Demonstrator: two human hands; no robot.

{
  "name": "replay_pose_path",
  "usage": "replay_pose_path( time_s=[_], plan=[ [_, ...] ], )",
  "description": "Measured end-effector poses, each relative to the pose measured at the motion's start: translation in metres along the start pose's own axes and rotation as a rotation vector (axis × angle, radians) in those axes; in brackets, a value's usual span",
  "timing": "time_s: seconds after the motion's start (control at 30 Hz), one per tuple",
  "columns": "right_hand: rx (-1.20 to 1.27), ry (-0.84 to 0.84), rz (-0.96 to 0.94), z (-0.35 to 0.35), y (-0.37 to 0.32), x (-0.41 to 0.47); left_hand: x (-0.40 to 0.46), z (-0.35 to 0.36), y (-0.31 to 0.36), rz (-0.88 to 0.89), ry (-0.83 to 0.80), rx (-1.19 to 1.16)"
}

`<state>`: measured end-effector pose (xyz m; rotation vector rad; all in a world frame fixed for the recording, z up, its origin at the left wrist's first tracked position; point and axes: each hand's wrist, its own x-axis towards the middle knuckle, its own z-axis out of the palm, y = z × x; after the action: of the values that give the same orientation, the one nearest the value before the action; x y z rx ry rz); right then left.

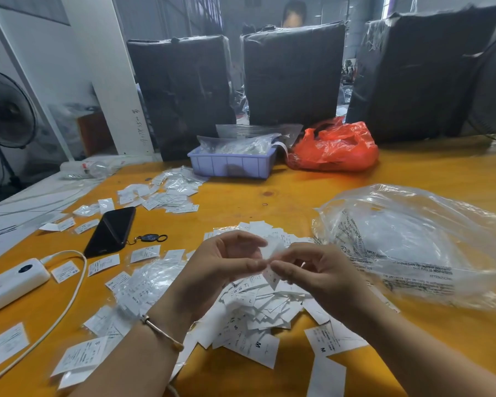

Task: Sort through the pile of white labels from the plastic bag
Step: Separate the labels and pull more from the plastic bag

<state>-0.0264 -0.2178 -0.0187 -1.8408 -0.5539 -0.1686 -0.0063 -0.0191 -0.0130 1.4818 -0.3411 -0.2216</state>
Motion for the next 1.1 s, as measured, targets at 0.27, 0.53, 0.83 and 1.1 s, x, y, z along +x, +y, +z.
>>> replay_pose_path(
  time_s=[0.27, 0.53, 0.83, 1.1],
  plan=[
    [-0.255, 0.043, -0.128, -0.007, 0.005, 0.0, -0.003, 0.005, 0.002, -0.019, -0.119, 0.412],
    [0.013, 0.379, -0.18, -0.025, -0.006, 0.001, -0.004, 0.005, 0.001, 0.065, -0.02, 0.389],
    [0.035, 0.318, -0.228, -0.021, -0.02, -0.004, -0.004, 0.005, 0.0, 0.121, -0.012, 0.362],
    [-0.152, 0.31, -0.278, -0.016, -0.014, -0.003, -0.005, 0.006, 0.0, 0.119, -0.028, 0.349]
  ],
)
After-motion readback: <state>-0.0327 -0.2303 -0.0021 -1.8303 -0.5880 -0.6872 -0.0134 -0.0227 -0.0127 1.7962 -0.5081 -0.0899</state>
